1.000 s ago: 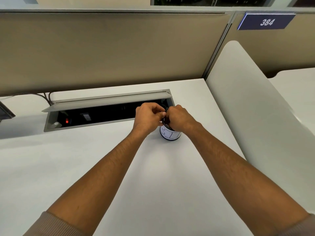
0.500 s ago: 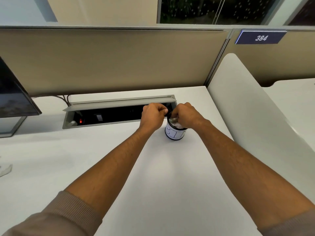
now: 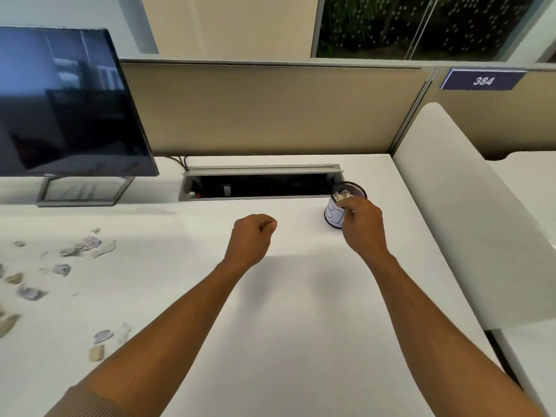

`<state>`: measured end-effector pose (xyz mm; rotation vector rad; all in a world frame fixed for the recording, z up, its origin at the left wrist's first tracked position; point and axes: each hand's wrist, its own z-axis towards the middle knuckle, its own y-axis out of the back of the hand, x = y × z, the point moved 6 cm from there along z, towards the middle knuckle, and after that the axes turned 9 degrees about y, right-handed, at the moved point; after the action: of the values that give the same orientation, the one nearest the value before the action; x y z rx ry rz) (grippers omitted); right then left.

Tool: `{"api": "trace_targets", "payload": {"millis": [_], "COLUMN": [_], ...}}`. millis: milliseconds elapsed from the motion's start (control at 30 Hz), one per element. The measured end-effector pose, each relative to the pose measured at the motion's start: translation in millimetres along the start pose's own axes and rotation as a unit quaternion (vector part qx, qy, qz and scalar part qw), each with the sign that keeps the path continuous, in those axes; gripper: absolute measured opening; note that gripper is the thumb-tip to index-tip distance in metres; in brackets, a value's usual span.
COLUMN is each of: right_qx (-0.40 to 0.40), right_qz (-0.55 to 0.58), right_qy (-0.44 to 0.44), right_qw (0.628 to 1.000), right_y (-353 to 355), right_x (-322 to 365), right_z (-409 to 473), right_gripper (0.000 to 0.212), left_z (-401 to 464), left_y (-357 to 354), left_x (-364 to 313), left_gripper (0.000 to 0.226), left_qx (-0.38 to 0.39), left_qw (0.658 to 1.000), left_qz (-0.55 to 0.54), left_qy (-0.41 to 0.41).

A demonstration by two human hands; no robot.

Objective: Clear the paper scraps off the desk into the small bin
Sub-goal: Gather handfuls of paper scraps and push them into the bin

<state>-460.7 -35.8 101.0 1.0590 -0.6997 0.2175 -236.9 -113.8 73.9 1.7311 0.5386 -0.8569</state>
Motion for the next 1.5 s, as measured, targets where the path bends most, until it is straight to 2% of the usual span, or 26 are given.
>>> {"api": "trace_targets", "payload": {"millis": [167, 500, 667, 800, 967, 1100, 1300, 1500], "right_qx": [0.01, 0.116, 0.177, 0.227, 0.26, 0.28, 0.259, 0.262], "right_qz": [0.051, 0.074, 0.046, 0.033, -0.016, -0.086, -0.144, -0.153], "right_qy": [0.014, 0.022, 0.027, 0.035, 0.052, 0.088, 0.096, 0.136], "right_qw": [0.999, 0.99, 0.983, 0.973, 0.964, 0.952, 0.95, 0.943], "right_y": [-43.0, -140.6, -191.4, -226.3, -261.9, -285.8, -313.8, -348.4], "right_x": [32.9, 121.0, 160.0, 184.5, 208.1, 230.4, 257.7, 291.3], "right_z": [-53.2, -145.6, -188.6, -226.1, -270.1, -300.6, -302.7, -284.7], "right_gripper": [0.024, 0.028, 0.041, 0.056, 0.075, 0.09, 0.086, 0.087], "left_z": [-46.4, -121.8, -156.2, -180.0, -200.5, -205.9, -206.1, -204.4], "left_y": [34.0, 112.3, 148.9, 180.0, 215.4, 234.5, 239.0, 234.4], "left_x": [56.8, 179.2, 249.4, 299.7, 357.7, 385.4, 411.8, 410.0], "left_gripper": [0.017, 0.023, 0.032, 0.033, 0.056, 0.062, 0.075, 0.069], "left_qx": [-0.016, -0.079, -0.098, -0.147, -0.172, -0.176, -0.164, -0.16], "left_qw": [1.0, 0.995, 0.988, 0.975, 0.95, 0.944, 0.947, 0.947], "left_qz": [0.01, 0.046, 0.107, 0.165, 0.248, 0.26, 0.246, 0.257], "left_qy": [0.023, 0.038, 0.051, 0.036, 0.076, 0.103, 0.123, 0.108]}}
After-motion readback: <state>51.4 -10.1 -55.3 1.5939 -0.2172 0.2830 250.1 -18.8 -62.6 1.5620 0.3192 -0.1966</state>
